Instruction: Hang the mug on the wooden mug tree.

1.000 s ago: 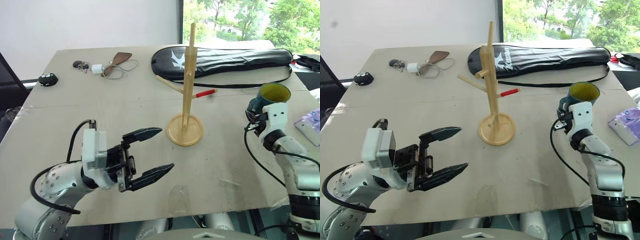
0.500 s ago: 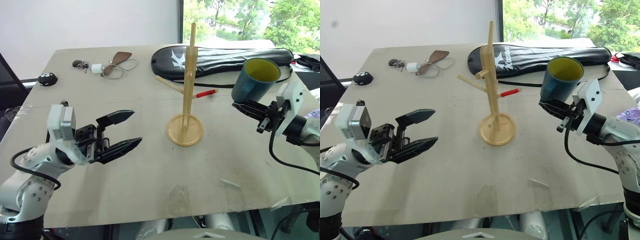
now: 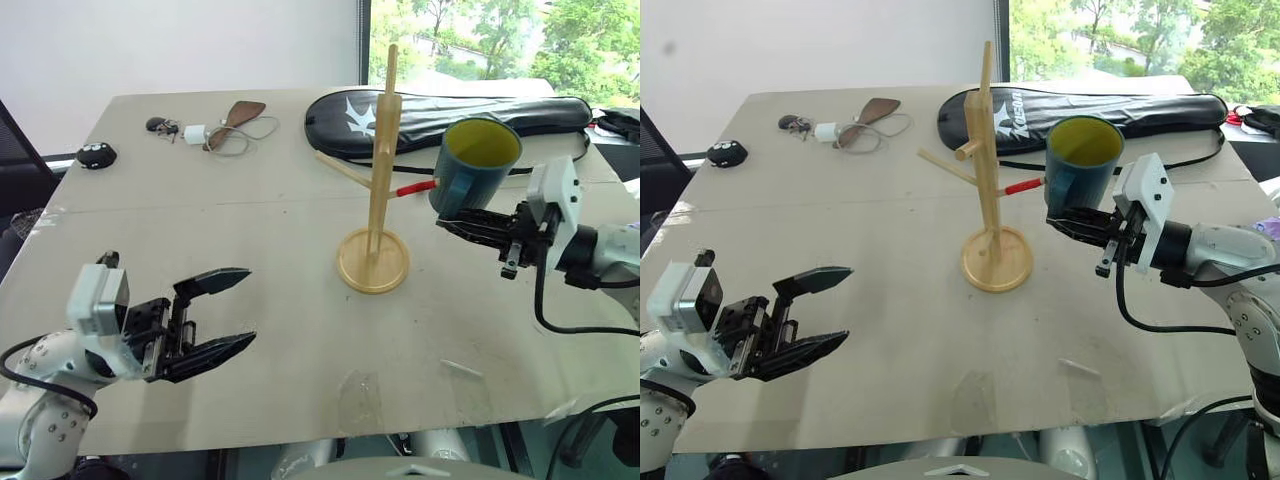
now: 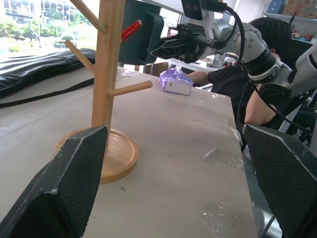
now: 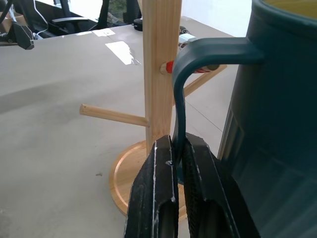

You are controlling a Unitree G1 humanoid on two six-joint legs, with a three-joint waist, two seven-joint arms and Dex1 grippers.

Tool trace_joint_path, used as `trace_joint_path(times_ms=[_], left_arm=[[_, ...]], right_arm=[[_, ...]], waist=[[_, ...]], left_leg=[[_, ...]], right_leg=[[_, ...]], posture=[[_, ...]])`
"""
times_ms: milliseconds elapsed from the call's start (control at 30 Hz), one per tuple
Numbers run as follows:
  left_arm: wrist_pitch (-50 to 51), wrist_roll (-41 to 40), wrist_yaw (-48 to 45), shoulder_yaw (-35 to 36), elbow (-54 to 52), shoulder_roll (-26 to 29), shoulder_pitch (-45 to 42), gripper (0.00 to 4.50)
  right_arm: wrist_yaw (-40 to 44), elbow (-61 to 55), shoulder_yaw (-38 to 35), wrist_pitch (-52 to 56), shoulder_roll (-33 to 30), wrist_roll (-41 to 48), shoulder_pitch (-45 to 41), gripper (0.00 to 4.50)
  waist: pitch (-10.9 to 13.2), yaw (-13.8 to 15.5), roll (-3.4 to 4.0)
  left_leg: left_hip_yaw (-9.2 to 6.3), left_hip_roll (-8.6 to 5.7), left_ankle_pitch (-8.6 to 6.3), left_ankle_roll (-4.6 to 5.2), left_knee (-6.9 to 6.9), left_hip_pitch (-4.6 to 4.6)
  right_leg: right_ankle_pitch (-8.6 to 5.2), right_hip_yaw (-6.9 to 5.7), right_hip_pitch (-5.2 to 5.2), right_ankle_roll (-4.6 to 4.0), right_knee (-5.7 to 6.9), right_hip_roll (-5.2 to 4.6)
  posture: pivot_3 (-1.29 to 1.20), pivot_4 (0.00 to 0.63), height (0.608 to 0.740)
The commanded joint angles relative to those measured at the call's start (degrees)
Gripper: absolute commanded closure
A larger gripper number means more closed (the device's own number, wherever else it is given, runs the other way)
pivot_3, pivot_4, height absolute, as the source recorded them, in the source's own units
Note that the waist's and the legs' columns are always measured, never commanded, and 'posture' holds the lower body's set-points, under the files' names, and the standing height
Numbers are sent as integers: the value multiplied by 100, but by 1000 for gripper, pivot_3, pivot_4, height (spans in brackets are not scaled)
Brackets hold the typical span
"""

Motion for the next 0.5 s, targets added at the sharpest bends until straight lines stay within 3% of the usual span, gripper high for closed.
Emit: trace_joint_path(times_ms=[33, 500], left_arm=[[0, -189, -15, 223, -283, 4, 1, 0], [-26, -350, -170, 463, -118, -312, 217, 0]], right_arm=[[-14, -263, 68, -18, -2, 88, -213, 4376], [34, 13, 573, -144, 111, -198, -518, 4376]], waist=[[0, -1, -1], [0, -14, 0]], left_leg=[[-1, 0, 0, 0, 0, 0], [0, 0, 0, 0, 3, -2]], right_leg=[[0, 0, 0, 0, 0, 0], [0, -10, -1, 0, 0, 0]], posture=[[0, 150, 740], [0, 150, 740]])
